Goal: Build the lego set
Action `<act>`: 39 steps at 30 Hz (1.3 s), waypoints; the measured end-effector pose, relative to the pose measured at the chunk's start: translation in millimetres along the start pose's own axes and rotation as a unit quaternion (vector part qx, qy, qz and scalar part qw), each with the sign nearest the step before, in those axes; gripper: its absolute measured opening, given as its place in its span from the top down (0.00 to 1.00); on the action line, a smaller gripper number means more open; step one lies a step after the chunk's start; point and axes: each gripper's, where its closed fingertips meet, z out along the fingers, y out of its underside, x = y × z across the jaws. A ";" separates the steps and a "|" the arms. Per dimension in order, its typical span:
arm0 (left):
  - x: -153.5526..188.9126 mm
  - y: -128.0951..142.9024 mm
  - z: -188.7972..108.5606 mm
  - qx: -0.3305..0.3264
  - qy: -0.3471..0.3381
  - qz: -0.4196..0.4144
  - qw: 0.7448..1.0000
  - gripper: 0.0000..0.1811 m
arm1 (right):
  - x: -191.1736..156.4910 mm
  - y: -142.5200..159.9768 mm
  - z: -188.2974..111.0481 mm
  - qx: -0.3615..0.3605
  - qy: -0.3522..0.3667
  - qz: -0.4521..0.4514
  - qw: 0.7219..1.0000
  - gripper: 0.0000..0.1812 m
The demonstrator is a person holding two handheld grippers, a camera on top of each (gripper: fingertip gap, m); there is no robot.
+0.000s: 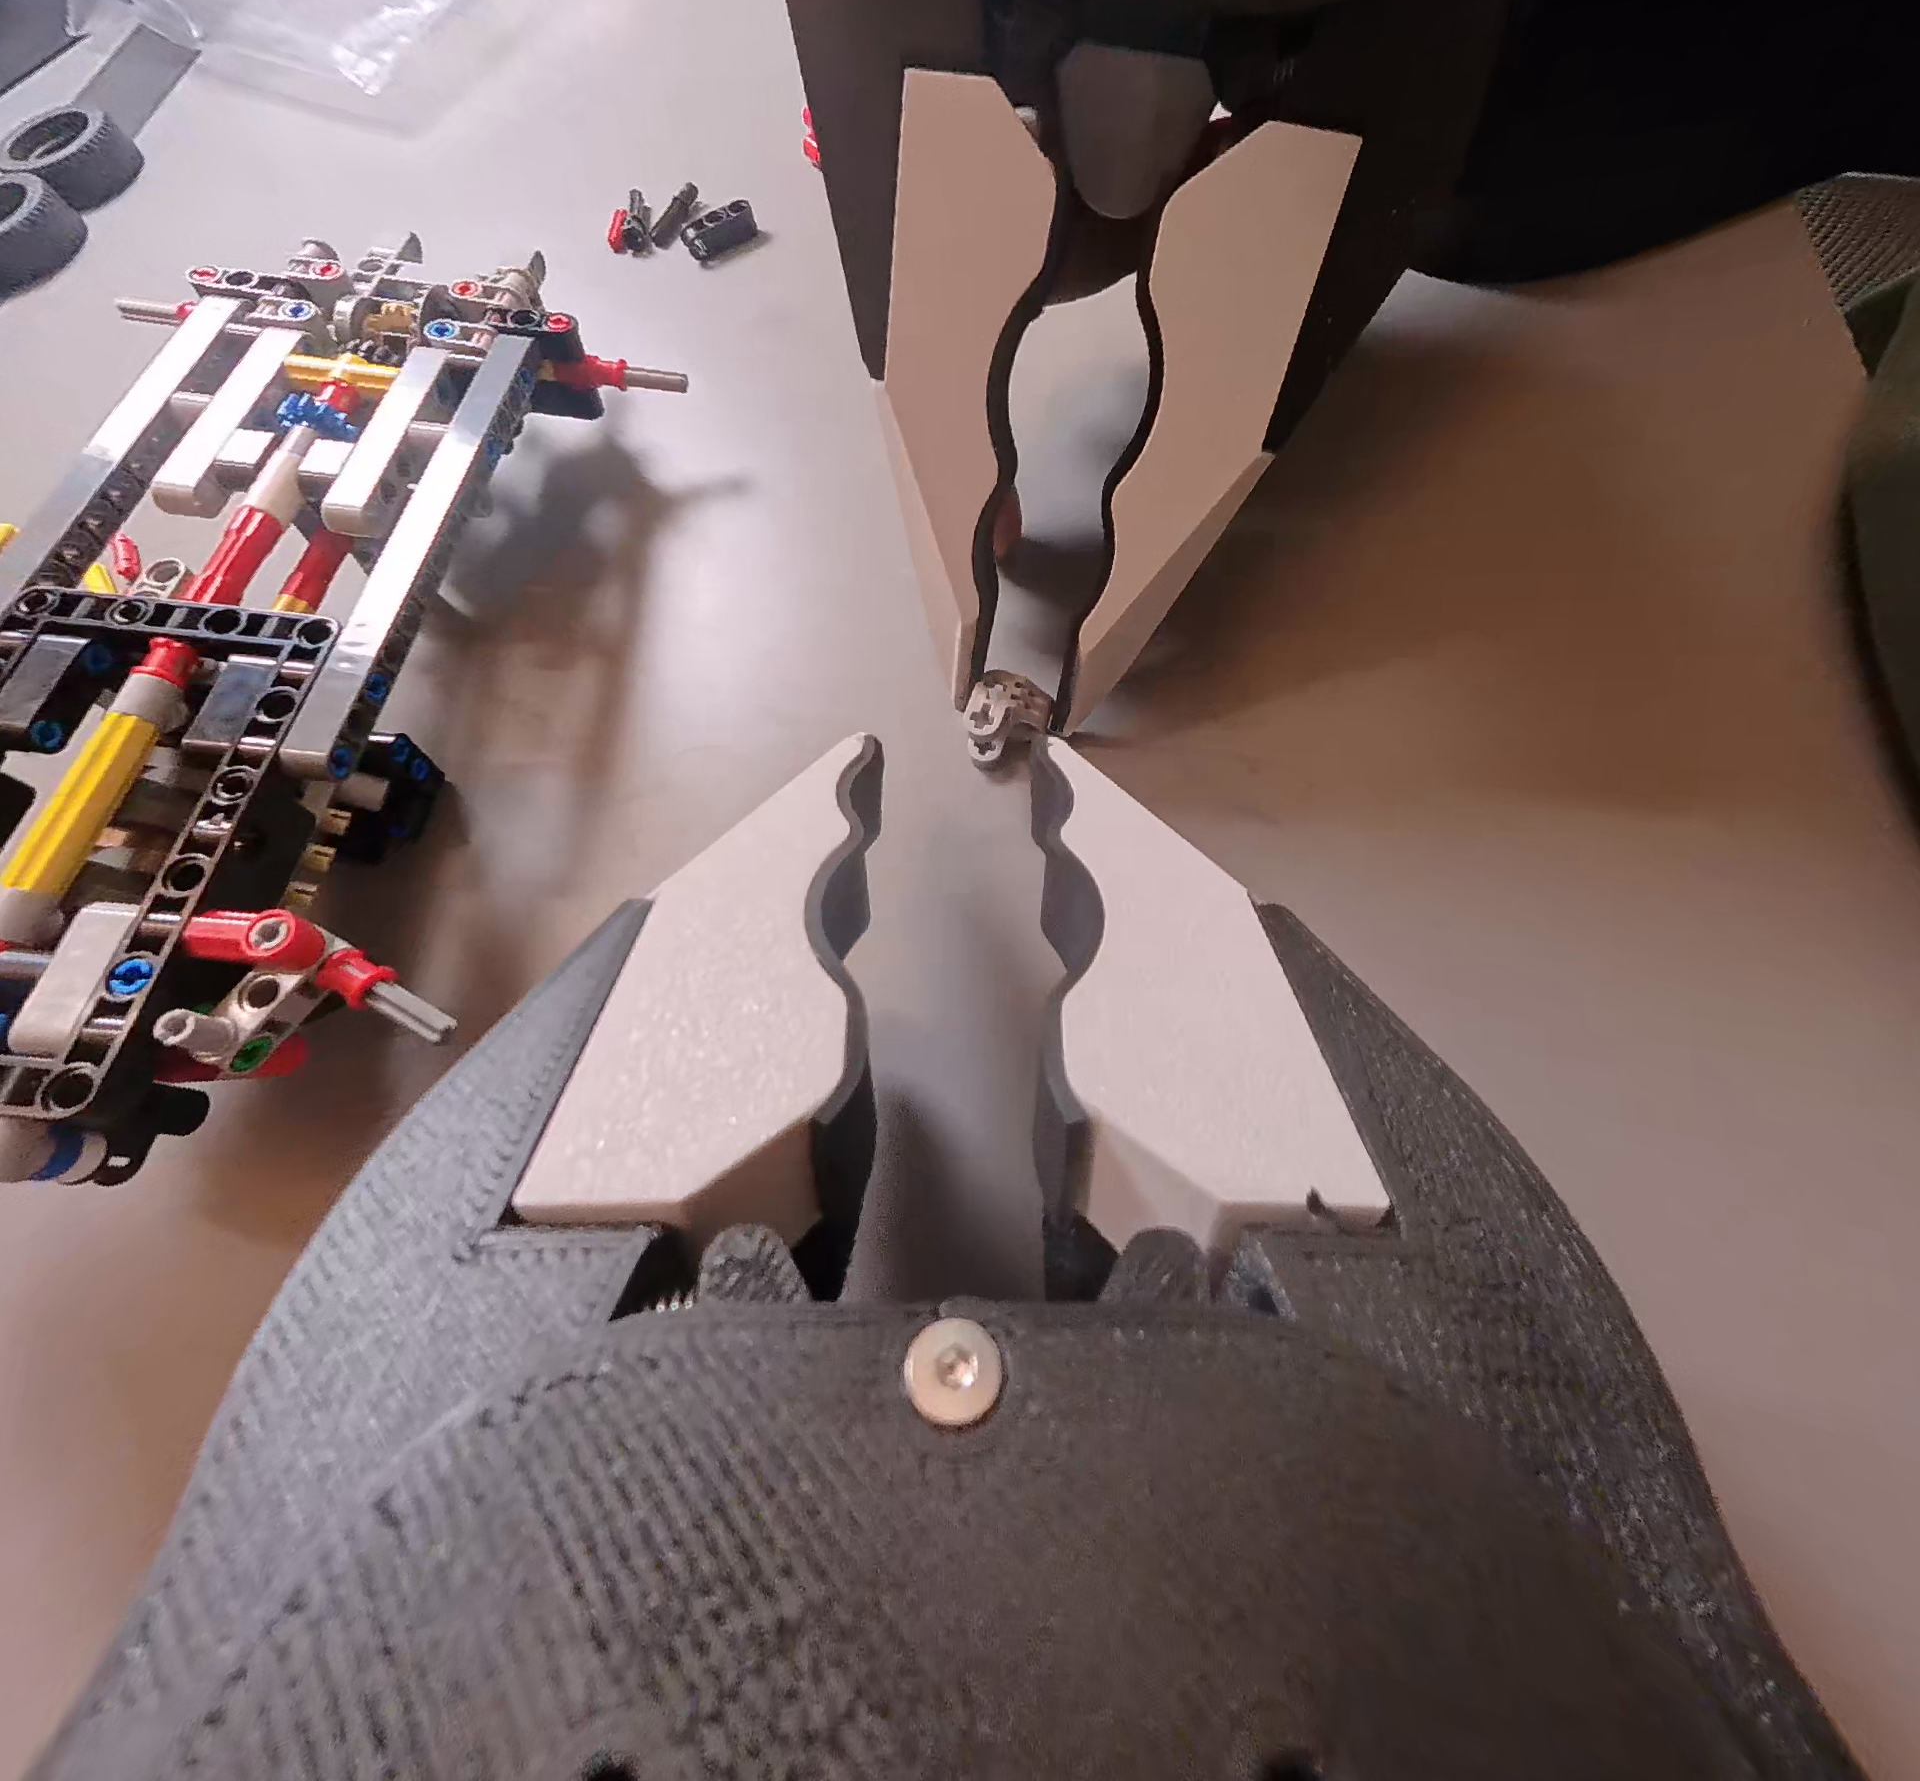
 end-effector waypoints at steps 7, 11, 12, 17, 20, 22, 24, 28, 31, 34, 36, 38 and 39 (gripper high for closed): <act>0.8 2.2 1.7 -0.005 0.001 0.001 1.000 0.85 | -1.9 -1.2 -1.4 0.007 -0.003 0.004 1.000 0.89; 0.6 2.3 1.6 -0.005 0.000 0.000 1.000 0.85 | 1.4 -5.2 -8.8 0.027 -0.001 0.015 1.000 0.86; 0.6 2.3 1.6 -0.005 0.000 0.000 1.000 0.85 | 5.0 -7.2 -13.1 0.036 0.003 0.022 0.999 0.85; -0.6 1.6 1.0 -0.002 -0.003 -0.001 1.000 0.86 | 40.0 -13.3 -54.7 0.097 0.053 0.070 0.991 0.85; -3.2 0.5 -0.9 0.002 -0.009 -0.003 1.000 0.86 | 73.5 9.2 -95.5 0.101 0.130 0.097 0.982 0.88; -6.5 -1.6 -3.8 0.008 -0.016 -0.006 1.000 0.86 | 92.5 34.2 -121.1 0.092 0.177 0.124 0.972 1.00; -10.3 -4.9 -8.2 0.018 -0.024 -0.011 1.000 0.86 | 102.3 60.8 -141.7 0.086 0.206 0.145 0.964 1.00; -17.5 -8.5 -14.9 0.034 -0.036 -0.025 0.998 0.87 | 109.4 121.7 -158.8 0.031 0.222 0.183 0.957 0.98; -18.5 -7.9 -14.6 0.035 -0.037 -0.029 0.998 0.87 | 103.7 155.8 -153.4 -0.008 0.184 0.199 0.963 0.90; -16.9 -5.6 -11.7 0.028 -0.036 -0.025 0.999 0.87 | 98.5 170.8 -142.9 -0.024 0.142 0.192 0.971 0.90; -16.1 -4.2 -10.2 0.025 -0.035 -0.023 0.999 0.87 | 102.2 171.1 -137.8 -0.023 0.131 0.188 0.973 0.91; -15.8 -3.3 -9.4 0.024 -0.034 -0.024 0.999 0.88 | 113.2 165.3 -134.9 -0.012 0.127 0.187 0.974 0.93; -15.8 -2.8 -9.0 0.023 -0.033 -0.025 0.999 0.88 | 121.0 160.9 -133.2 -0.005 0.127 0.184 0.975 0.93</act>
